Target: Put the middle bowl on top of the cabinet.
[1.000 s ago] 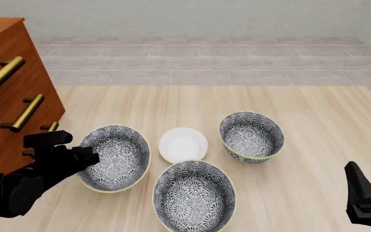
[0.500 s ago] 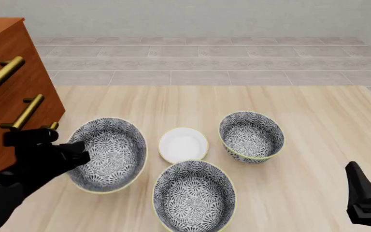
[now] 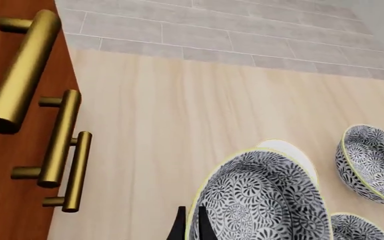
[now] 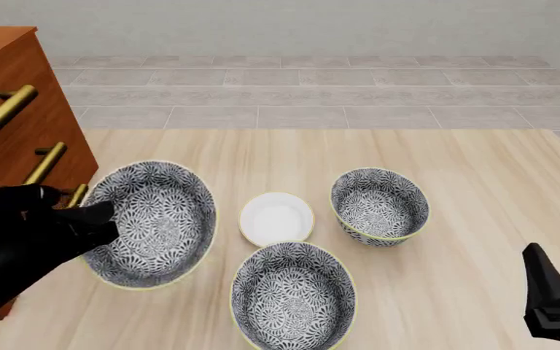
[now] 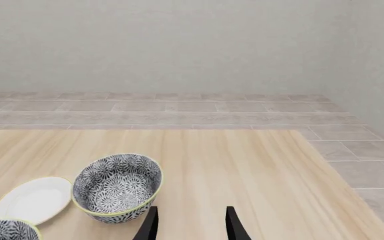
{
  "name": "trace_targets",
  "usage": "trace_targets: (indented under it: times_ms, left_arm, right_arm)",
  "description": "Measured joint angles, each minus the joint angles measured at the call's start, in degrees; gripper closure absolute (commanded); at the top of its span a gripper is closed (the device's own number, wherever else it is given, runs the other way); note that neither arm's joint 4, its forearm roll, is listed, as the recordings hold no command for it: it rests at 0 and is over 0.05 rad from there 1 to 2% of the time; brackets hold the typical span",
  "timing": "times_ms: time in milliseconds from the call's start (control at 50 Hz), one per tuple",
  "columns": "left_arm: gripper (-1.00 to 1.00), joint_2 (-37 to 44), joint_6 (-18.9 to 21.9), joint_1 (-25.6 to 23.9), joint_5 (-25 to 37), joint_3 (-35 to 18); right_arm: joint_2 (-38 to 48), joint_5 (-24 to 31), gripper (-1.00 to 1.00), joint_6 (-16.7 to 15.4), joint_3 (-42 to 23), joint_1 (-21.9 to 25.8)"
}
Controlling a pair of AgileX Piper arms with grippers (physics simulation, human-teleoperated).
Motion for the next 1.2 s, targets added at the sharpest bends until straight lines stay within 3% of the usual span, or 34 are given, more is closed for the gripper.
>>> trace_targets:
  times_ms: [480,1200]
  left_arm:
    - [1.0,-9.16,-0.18,-0.86,12.73,-5.69]
    - [1.0,-13.76,0.8,1.54,28.97,-19.1]
  right_arm:
    - [-0.28,0.23,-1.0,0.21,0.0,-0.25]
    - [-0.36,-0.1,-1.0,0.02,0.03,-0.44]
